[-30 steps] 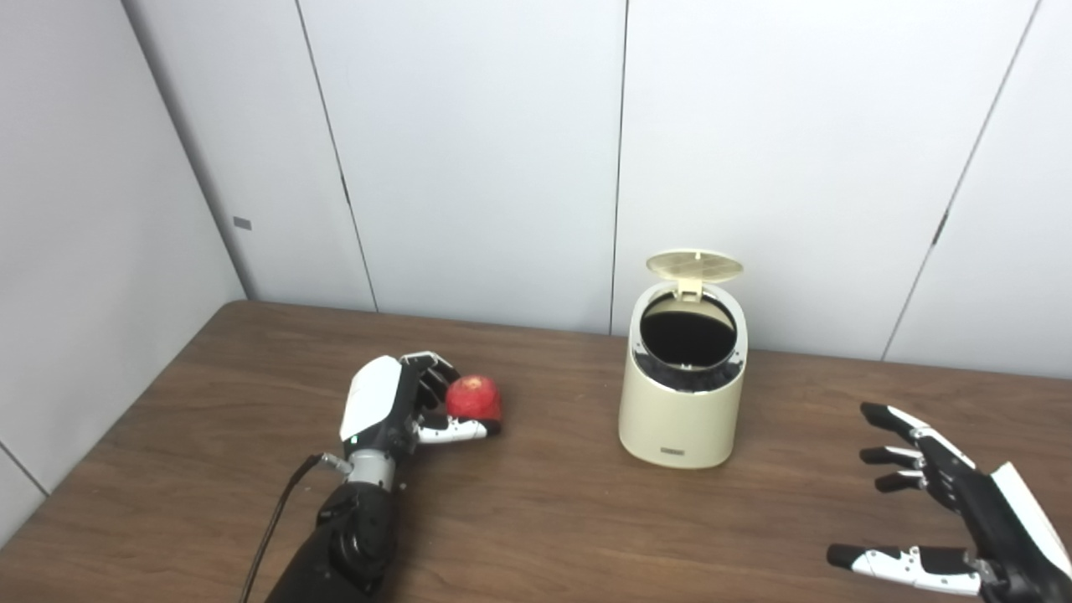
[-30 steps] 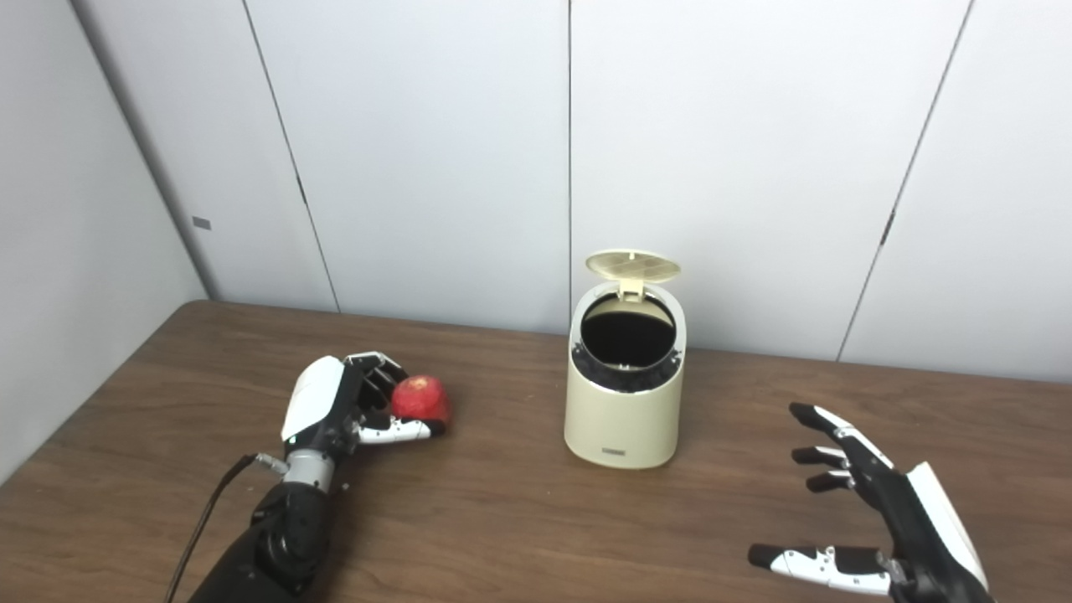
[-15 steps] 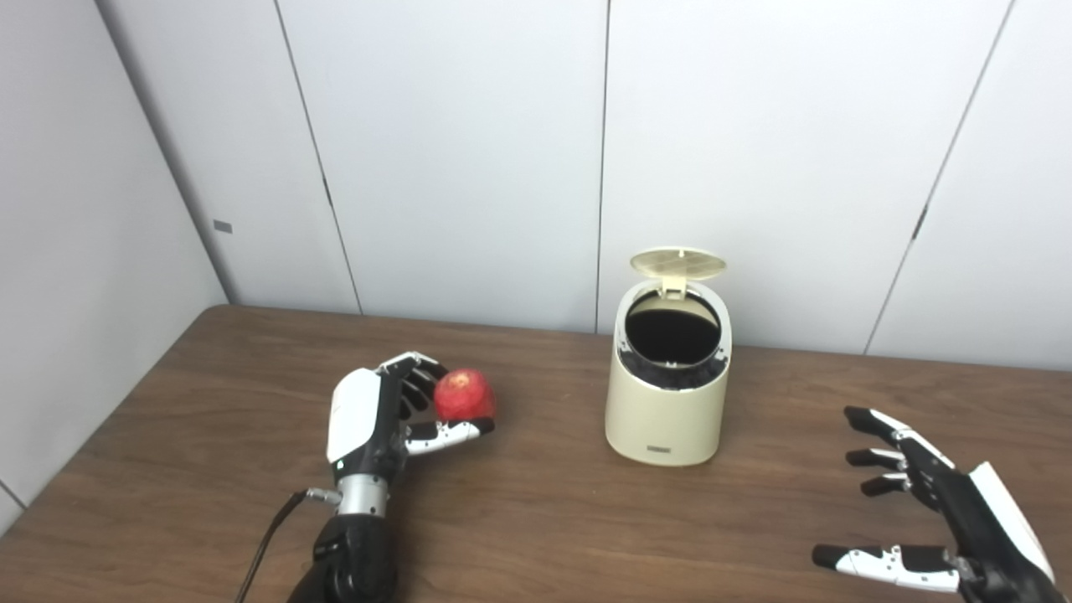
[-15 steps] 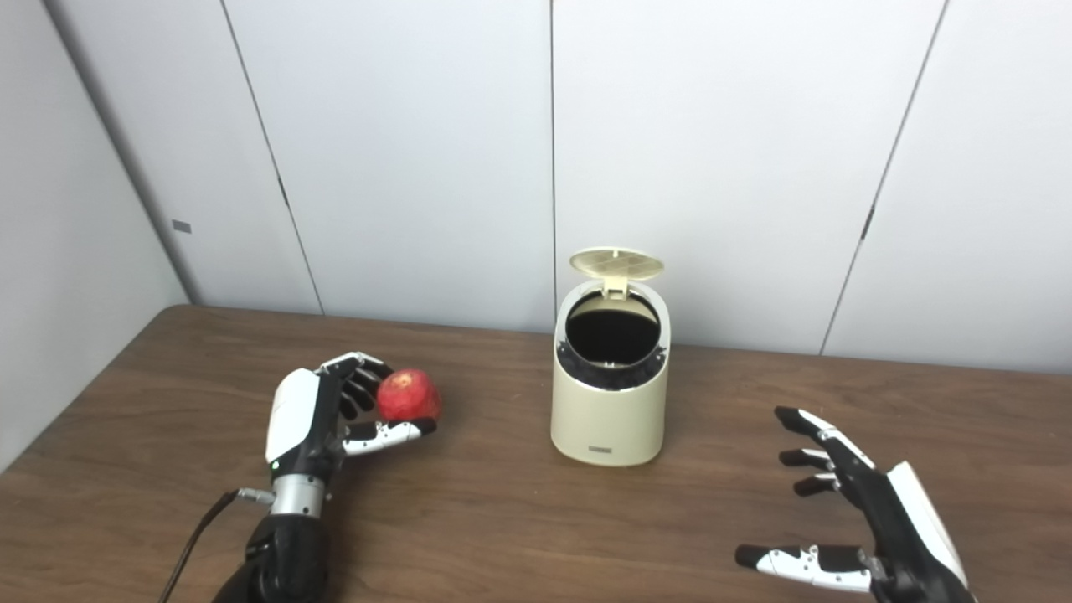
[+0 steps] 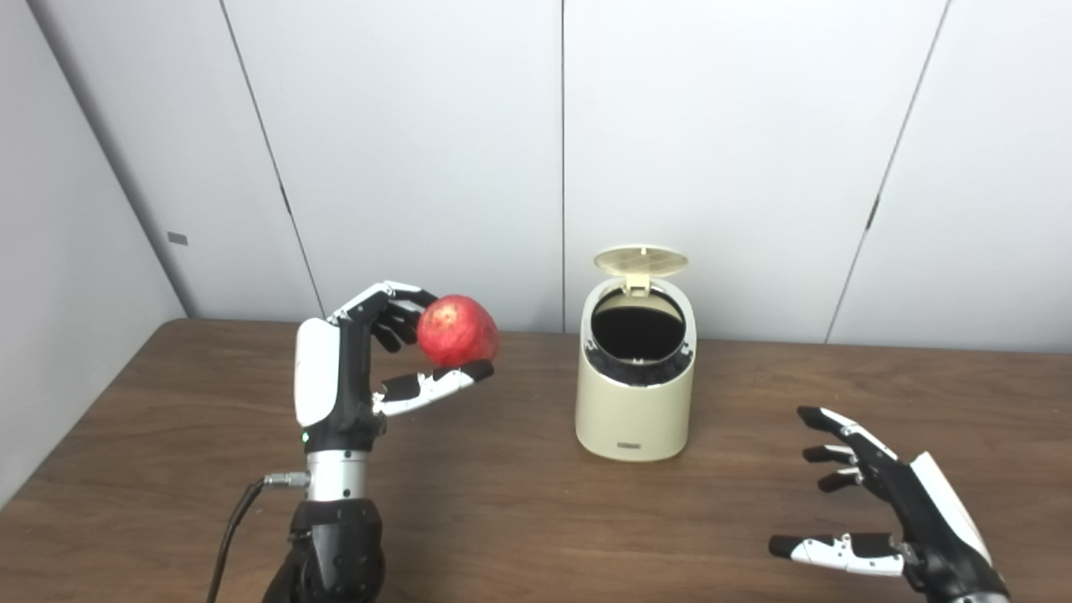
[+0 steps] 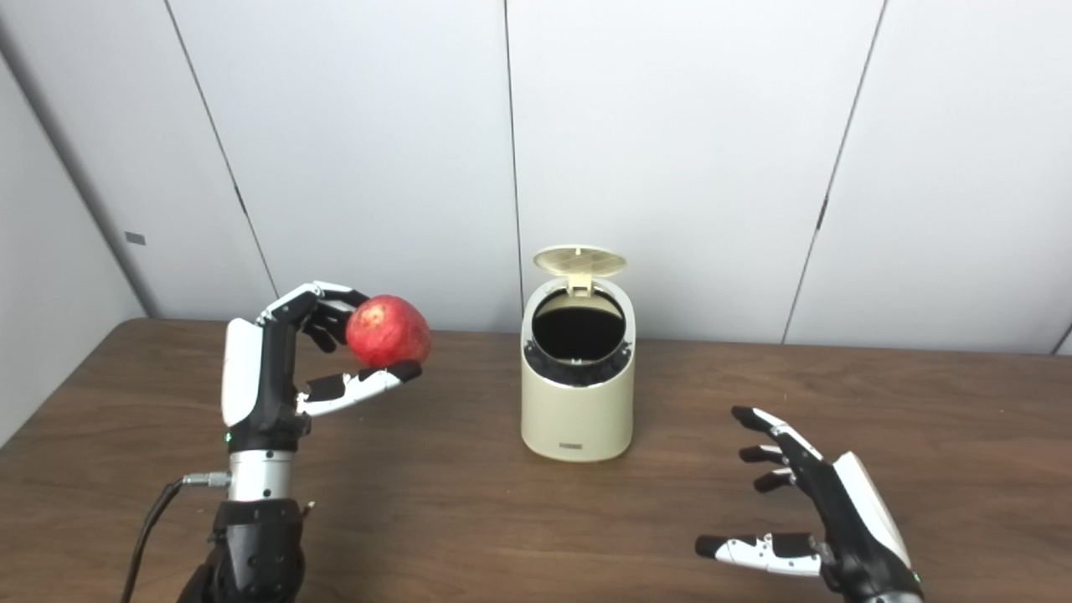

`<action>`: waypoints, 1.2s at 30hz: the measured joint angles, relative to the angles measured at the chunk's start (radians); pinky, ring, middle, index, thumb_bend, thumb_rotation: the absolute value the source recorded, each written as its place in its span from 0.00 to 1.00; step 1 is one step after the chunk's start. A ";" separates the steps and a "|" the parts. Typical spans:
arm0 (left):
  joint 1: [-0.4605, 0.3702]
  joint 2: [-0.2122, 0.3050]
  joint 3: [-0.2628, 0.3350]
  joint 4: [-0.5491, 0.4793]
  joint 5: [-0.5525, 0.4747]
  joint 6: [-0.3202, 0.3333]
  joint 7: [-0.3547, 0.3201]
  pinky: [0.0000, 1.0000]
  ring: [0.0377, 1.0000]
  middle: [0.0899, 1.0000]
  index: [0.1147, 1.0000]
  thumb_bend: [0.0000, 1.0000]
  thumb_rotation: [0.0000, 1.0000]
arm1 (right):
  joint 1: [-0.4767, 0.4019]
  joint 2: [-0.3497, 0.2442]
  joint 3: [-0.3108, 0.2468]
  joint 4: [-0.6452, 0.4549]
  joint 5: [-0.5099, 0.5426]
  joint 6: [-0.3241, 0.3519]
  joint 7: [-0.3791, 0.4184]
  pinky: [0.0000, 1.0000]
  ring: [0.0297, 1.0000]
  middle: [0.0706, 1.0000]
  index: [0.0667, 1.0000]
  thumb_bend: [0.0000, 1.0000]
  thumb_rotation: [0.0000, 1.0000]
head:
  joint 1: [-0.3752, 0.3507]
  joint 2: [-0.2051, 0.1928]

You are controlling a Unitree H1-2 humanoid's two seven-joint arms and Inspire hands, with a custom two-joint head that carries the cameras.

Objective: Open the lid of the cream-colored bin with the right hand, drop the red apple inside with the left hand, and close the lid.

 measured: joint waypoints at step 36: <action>-0.184 -0.099 -0.084 0.270 0.068 -0.114 -0.032 0.28 0.35 0.40 0.43 0.53 0.00 | 0.000 0.073 0.045 -0.001 -0.053 0.008 -0.002 0.64 0.77 0.89 0.84 0.69 0.22 | -0.072 -0.022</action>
